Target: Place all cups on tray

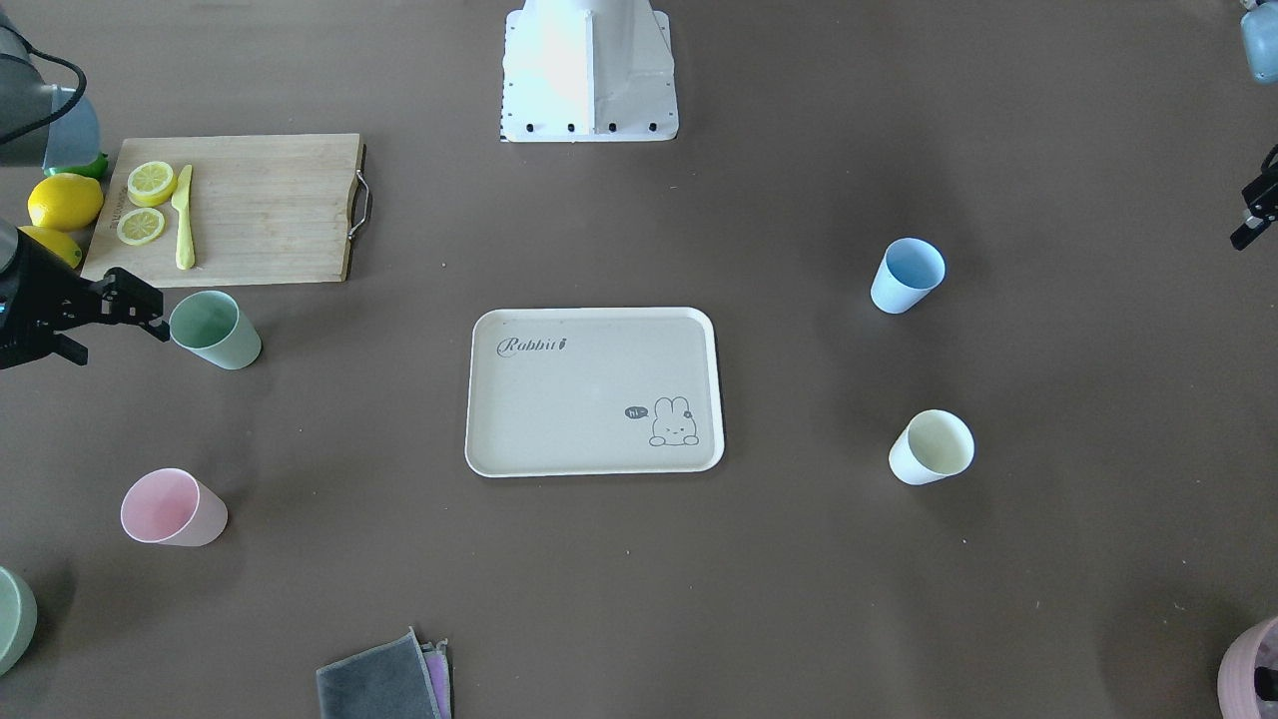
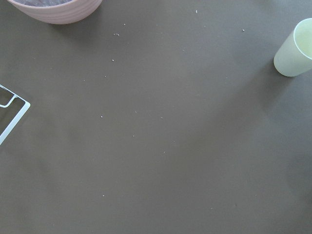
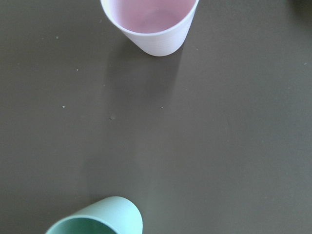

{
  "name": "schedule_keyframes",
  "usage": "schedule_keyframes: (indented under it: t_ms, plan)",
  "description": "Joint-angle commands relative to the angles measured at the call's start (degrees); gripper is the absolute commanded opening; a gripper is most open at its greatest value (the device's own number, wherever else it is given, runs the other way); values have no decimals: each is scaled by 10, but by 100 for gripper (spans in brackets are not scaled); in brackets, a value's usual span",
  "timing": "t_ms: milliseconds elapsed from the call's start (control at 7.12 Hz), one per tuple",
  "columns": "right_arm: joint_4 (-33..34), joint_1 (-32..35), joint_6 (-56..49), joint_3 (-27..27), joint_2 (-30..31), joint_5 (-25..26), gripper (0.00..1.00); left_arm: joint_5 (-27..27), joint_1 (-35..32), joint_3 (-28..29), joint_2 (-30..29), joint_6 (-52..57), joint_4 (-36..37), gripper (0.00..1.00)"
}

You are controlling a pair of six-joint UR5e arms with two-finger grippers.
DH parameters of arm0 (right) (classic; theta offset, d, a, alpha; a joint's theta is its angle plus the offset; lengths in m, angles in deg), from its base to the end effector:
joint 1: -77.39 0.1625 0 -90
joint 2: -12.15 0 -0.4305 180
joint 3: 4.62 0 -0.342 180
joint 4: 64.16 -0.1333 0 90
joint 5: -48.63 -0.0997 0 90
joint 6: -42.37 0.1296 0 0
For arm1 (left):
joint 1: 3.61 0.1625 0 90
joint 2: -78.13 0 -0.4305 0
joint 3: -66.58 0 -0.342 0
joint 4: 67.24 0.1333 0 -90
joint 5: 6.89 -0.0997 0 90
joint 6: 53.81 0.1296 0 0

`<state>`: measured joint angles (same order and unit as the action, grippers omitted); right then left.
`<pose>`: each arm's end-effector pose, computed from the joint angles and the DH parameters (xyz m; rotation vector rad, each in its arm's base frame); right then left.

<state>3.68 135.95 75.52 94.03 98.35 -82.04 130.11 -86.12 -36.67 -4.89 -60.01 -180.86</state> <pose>-0.2193 -0.4524 0.5426 0.1212 -0.8898 -0.1865 0.0163 -0.4196 0.5794 0.3930 0.8545 0.2347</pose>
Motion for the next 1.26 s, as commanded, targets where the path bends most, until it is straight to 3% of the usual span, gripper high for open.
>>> schedule_keyframes:
  t_ms: [0, 140, 281, 562, 702, 1124]
  plan:
    - [0, -27, 21, -6, -6, 5, 100, 0, 1, 1, 0, -19, 0, 98]
    - [1, -39, 21, -7, -3, 9, 99, 0, 1, 1, 0, -31, 0, 98]
    - [1, -39, 21, -6, -2, 8, 89, 0, 1, 1, 0, -34, 0, 98]
    - [5, -39, 19, -7, -2, 7, 13, 0, 1, 1, 0, -37, 0, 98]
    - [5, -39, 18, -7, 0, 4, 0, 0, 4, 0, -1, -59, -2, 98]
    - [11, -17, 23, 0, -17, -36, 0, -6, 51, -8, -35, -194, -11, 98]
